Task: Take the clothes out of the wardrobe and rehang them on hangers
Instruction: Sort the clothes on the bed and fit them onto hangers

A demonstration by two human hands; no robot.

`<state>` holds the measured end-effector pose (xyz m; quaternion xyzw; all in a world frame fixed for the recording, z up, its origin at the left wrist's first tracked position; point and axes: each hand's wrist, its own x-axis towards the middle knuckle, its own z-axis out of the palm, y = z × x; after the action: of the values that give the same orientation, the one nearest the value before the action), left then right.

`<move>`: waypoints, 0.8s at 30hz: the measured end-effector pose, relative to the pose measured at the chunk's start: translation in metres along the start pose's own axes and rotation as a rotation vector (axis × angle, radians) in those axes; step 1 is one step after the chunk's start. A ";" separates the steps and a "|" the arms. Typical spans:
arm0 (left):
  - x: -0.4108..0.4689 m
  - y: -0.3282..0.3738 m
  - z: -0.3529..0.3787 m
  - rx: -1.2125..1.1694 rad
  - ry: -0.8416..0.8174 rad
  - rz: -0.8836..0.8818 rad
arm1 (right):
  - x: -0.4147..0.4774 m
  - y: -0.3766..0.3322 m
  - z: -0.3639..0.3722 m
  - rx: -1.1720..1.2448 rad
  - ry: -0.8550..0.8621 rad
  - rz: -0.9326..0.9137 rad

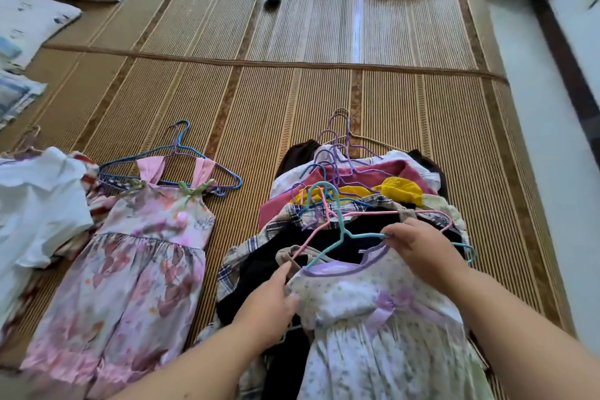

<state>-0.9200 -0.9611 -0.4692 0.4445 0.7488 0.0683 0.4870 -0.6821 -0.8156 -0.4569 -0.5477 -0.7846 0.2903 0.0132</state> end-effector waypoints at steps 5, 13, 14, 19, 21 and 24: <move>-0.032 0.006 -0.032 -0.145 0.035 0.156 | -0.044 -0.041 -0.033 0.140 0.101 -0.023; -0.128 -0.040 -0.127 -0.183 0.213 0.290 | -0.102 -0.146 -0.048 0.105 0.097 -0.058; -0.142 -0.052 -0.140 -0.163 0.247 0.294 | -0.106 -0.166 -0.043 0.104 0.094 -0.073; -0.215 -0.114 -0.206 -0.122 0.389 0.298 | -0.131 -0.270 -0.017 0.143 0.118 -0.161; -0.241 -0.135 -0.231 -0.100 0.434 0.305 | -0.141 -0.307 -0.008 0.147 0.116 -0.195; -0.275 -0.161 -0.272 -0.032 0.512 0.321 | -0.154 -0.360 -0.001 0.153 0.116 -0.224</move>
<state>-1.1953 -1.1686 -0.2306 0.5176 0.7663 0.2658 0.2725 -0.9267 -1.0321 -0.2408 -0.4698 -0.8143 0.3139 0.1326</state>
